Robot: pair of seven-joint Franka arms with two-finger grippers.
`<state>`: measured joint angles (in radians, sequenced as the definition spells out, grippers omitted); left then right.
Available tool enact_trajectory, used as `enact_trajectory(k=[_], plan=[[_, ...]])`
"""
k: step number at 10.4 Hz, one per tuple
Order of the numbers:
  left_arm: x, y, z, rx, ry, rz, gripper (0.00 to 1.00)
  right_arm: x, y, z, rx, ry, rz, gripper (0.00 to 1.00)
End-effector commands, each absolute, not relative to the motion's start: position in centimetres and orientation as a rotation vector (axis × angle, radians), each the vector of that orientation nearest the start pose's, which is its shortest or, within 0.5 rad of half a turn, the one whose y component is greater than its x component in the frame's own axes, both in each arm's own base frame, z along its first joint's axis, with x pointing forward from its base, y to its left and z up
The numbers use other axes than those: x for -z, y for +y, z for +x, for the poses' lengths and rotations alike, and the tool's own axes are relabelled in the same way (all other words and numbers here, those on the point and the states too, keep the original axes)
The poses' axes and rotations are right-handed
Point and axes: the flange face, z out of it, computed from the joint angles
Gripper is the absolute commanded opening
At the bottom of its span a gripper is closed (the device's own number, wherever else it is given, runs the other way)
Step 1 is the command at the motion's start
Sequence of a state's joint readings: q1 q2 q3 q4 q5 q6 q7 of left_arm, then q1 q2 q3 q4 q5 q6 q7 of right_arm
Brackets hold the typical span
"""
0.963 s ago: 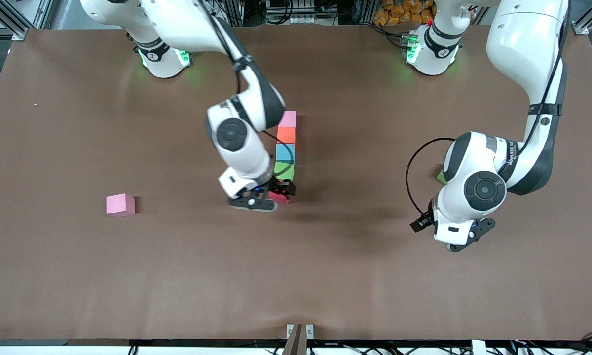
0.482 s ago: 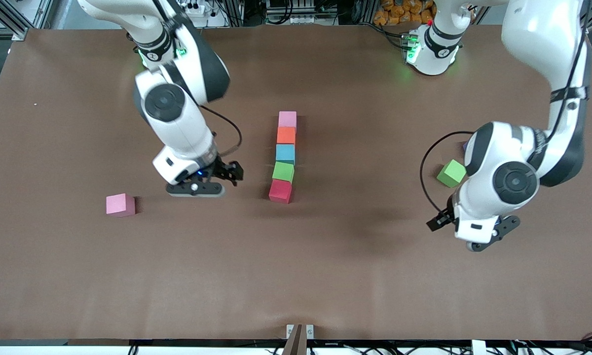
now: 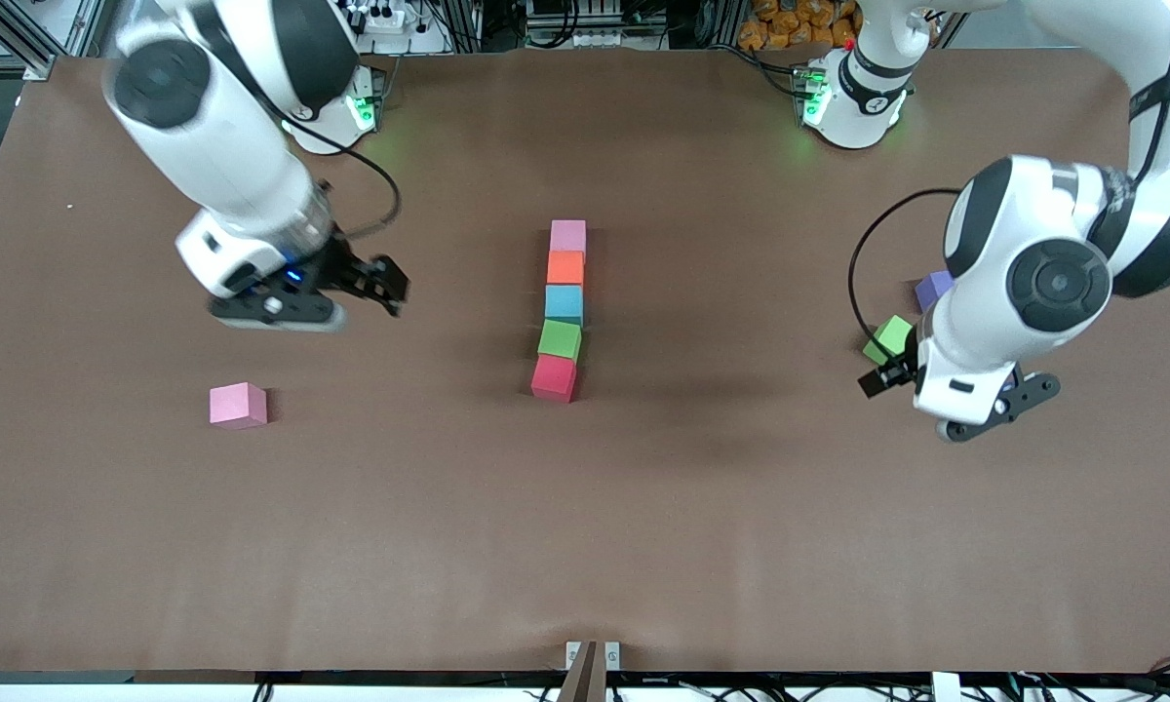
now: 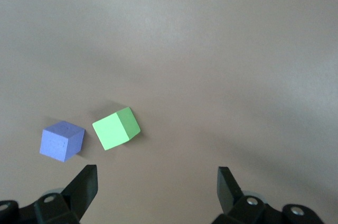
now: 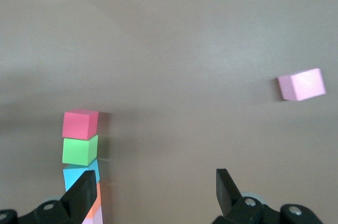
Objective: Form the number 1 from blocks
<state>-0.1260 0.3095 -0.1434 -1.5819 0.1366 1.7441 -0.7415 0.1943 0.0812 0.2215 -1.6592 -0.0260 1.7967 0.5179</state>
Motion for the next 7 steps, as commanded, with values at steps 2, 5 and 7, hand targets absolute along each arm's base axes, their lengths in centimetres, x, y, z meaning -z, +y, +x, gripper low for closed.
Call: enact_trajectory(k=[2,5,7], plan=[[-49.7,-14.2,58.8,-0.113,-0.544,-3.011,1.00,-60.6,17.9,53.4,0.158,0.074,-3.153,1.00],[-54.8,-13.0,57.3,-0.070,-0.430,-3.091,1.00,-62.4,10.8,54.3,0.162,0.002,-3.160,1.00],[-58.1,-12.7,57.2,0.039,-0.200,-3.104,1.00,-64.2,6.9,54.8,0.187,0.000,-3.158,1.00]])
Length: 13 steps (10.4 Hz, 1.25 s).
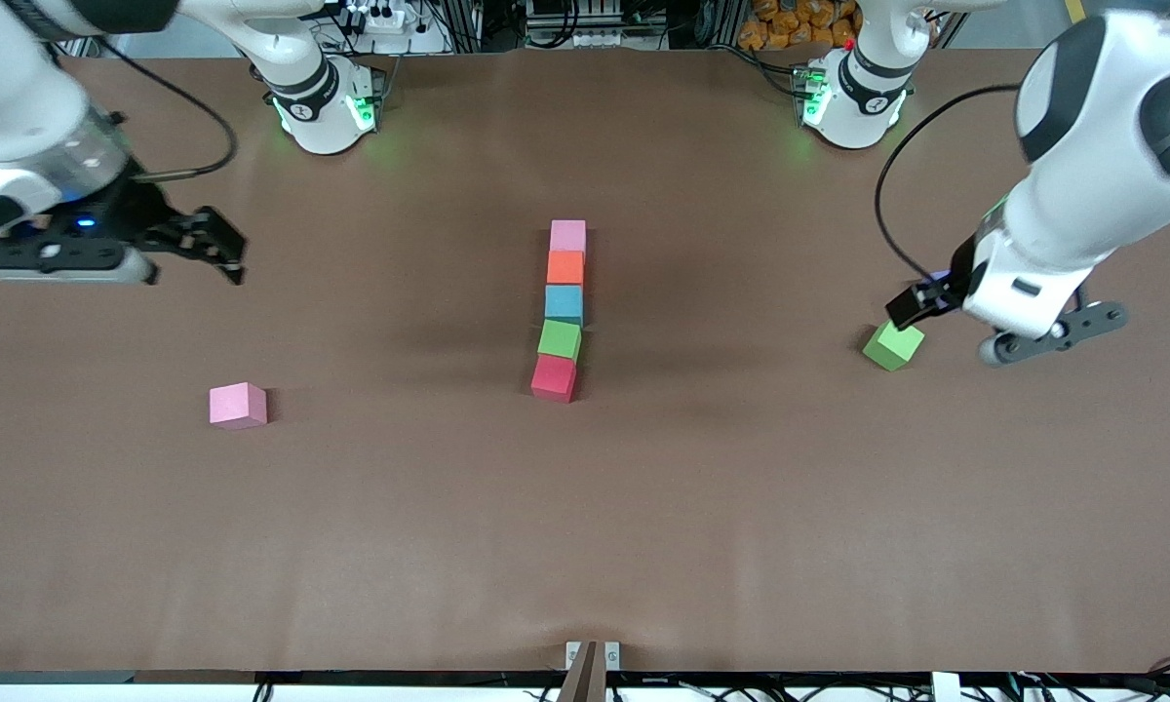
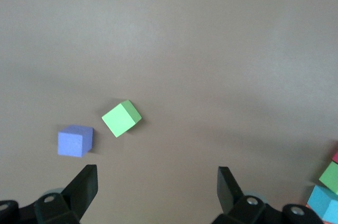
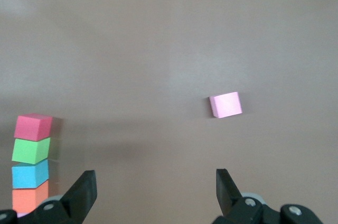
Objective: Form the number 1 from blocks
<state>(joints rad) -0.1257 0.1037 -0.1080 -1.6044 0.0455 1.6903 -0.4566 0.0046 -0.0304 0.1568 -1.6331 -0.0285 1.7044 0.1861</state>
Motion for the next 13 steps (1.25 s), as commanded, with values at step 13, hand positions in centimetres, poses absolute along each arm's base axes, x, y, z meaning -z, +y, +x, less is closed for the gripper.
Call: enact_trajectory(k=[13], plan=[[-68.2,-9.2,52.7,-0.073,0.045,-3.131,1.00,-63.9,-1.5,54.7,0.003,-0.074,-3.169,1.00]])
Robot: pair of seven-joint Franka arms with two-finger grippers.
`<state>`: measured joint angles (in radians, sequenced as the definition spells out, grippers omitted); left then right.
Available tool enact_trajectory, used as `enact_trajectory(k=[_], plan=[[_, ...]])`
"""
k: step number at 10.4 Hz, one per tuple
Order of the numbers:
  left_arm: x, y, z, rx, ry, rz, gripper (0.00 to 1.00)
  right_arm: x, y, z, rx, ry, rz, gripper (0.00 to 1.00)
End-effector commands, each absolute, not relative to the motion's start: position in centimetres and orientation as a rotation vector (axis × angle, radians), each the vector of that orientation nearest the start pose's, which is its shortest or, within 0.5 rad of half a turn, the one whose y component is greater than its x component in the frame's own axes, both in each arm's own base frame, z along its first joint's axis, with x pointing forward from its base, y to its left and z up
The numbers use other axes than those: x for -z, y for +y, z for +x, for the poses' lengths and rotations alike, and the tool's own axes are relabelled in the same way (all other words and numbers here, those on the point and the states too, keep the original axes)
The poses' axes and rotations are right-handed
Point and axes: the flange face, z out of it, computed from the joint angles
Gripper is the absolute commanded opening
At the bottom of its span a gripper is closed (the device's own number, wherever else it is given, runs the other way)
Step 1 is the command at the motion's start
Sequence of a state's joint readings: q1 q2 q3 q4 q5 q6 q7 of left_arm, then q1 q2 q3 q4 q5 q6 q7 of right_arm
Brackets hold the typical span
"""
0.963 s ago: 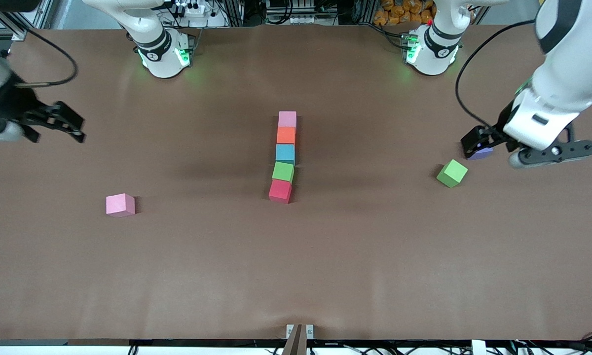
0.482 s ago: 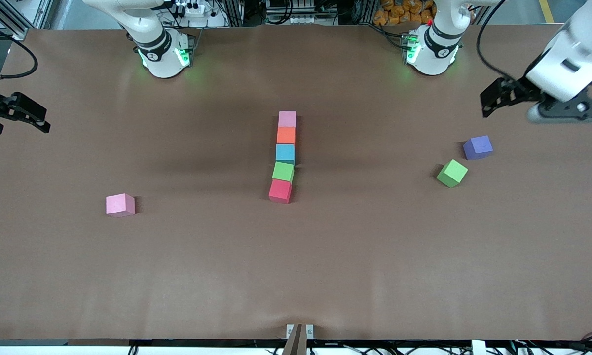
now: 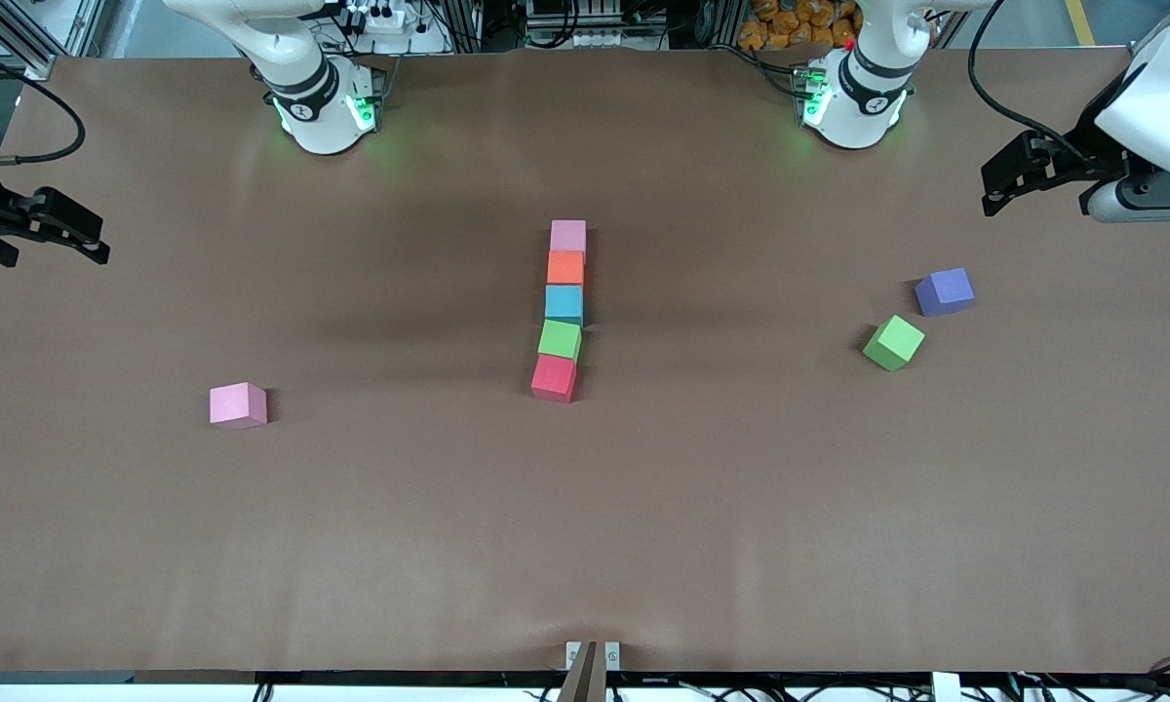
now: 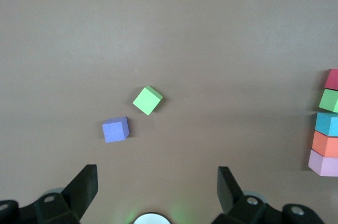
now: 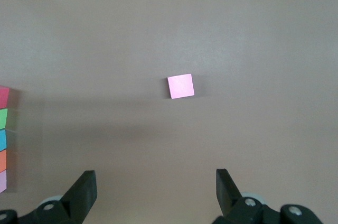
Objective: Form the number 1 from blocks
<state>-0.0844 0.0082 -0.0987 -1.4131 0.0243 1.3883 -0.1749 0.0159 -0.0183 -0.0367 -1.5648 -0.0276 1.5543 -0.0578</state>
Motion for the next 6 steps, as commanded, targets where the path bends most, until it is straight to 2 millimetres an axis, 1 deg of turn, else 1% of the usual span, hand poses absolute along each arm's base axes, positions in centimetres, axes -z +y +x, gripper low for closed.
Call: enact_trajectory(k=[1,4,6], plan=[[-68.08,-9.31,52.67,-0.077,0.047,-3.138,1.00,-63.87,-1.41,54.71,0.001,-0.071,-3.168,1.00],[-68.08,-9.99,52.54,-0.078,0.063,-3.141,1.00,-63.88,-1.28,54.73,0.005,-0.063,-3.141,1.00],[-68.10,-9.99,52.56,-0.076,0.063,-3.141,1.00,-63.88,-1.13,54.73,0.005,-0.067,-3.142,1.00]])
